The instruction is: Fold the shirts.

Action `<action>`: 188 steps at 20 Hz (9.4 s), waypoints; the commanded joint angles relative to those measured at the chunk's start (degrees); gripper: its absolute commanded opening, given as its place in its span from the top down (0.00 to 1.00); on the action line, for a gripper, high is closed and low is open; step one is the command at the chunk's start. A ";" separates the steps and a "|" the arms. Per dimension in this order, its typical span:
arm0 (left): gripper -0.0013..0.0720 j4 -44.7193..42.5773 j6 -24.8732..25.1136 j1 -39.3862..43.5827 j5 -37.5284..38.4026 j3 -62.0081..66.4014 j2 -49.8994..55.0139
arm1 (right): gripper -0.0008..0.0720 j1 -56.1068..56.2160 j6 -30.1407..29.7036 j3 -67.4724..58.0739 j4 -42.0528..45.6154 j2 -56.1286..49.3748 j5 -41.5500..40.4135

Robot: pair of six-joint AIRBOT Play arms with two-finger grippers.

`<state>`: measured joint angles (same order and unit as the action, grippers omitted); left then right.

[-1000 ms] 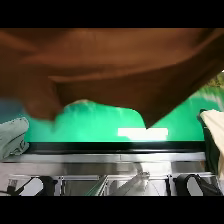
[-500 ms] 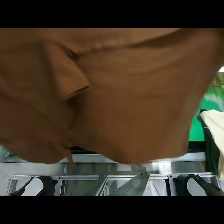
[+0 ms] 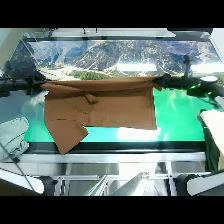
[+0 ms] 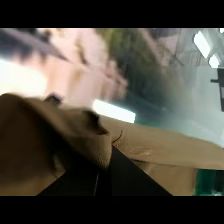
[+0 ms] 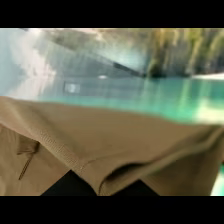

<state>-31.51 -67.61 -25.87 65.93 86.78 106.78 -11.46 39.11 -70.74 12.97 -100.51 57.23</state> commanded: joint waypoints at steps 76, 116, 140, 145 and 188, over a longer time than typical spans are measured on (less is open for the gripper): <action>0.96 -13.40 6.25 3.82 19.67 -24.72 -6.29 | 0.32 -2.34 8.79 21.35 17.88 6.45 14.29; 0.02 7.65 -0.04 0.63 12.09 30.38 19.15 | 0.19 -4.07 8.76 -13.29 10.21 -8.81 -6.23; 0.99 -15.91 -10.12 44.96 -4.68 23.67 15.91 | 0.96 5.90 21.14 -29.77 -3.17 -1.55 18.67; 0.98 -12.31 -15.39 47.52 -3.21 32.98 23.28 | 0.96 11.17 25.07 -29.77 1.31 1.29 18.64; 0.96 2.71 3.17 5.49 22.64 5.09 -23.50 | 0.16 27.34 38.51 -35.91 11.34 -25.38 -2.91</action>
<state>-28.69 -64.95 -20.51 88.62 91.90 83.31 15.84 83.15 -106.80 39.00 -121.97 57.91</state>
